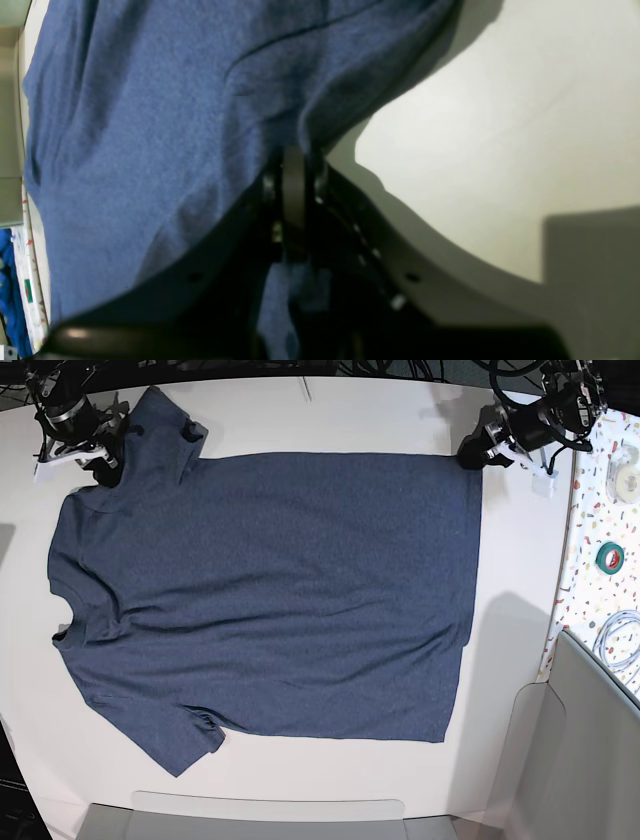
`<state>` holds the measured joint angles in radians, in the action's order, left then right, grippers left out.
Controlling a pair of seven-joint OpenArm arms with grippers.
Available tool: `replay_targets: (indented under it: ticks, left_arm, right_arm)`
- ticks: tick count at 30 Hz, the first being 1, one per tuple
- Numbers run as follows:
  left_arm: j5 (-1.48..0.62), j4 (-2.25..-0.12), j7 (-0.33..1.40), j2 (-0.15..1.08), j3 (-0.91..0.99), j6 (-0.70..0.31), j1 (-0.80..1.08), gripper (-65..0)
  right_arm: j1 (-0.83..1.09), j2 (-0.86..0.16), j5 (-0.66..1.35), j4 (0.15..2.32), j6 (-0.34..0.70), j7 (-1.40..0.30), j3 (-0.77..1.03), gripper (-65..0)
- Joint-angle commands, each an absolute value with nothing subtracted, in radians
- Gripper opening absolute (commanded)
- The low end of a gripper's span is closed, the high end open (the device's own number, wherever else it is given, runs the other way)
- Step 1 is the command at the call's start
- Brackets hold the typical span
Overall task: Layout the t-shirt on the table in an organized manner, then fold the t-shirt properly
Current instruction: 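Grasp the shirt's shoulder corners with both grippers and pull them apart, then lift the shoulder edge with both grippers and fold it toward the hem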
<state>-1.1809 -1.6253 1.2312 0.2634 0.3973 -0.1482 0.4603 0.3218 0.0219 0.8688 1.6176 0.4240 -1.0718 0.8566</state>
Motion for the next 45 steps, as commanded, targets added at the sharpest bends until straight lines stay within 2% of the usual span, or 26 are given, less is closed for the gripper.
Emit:
replay_targets:
  ticks: [1,10,19,34,45]
  left_arm:
    - [-1.155,-1.632,1.259,0.272,0.4,-0.139,0.47,-65.0]
    - [-1.156,-1.641,1.204,0.275,0.401,-0.139,0.504,-65.0]
    - [-1.155,-1.848,1.127,0.275,0.401,-0.139,0.607,-65.0]
    - [-1.155,-1.865,1.127,0.275,0.403,-0.14,0.671,-65.0]
    - [-1.156,-2.003,1.127,0.274,0.403,-0.14,0.707,-65.0]
  right_arm:
    - [0.358,0.027,0.742,1.604,0.395,-1.179,0.855,-65.0]
    - [0.41,0.027,0.753,1.63,0.395,-1.179,0.863,-65.0]
    - [0.493,-0.028,0.874,1.675,0.395,-1.179,0.863,-65.0]
    - [0.605,-0.058,1.026,1.684,0.395,-1.179,0.863,-65.0]
    - [0.644,-0.068,1.089,1.779,0.395,-1.179,0.863,-65.0]
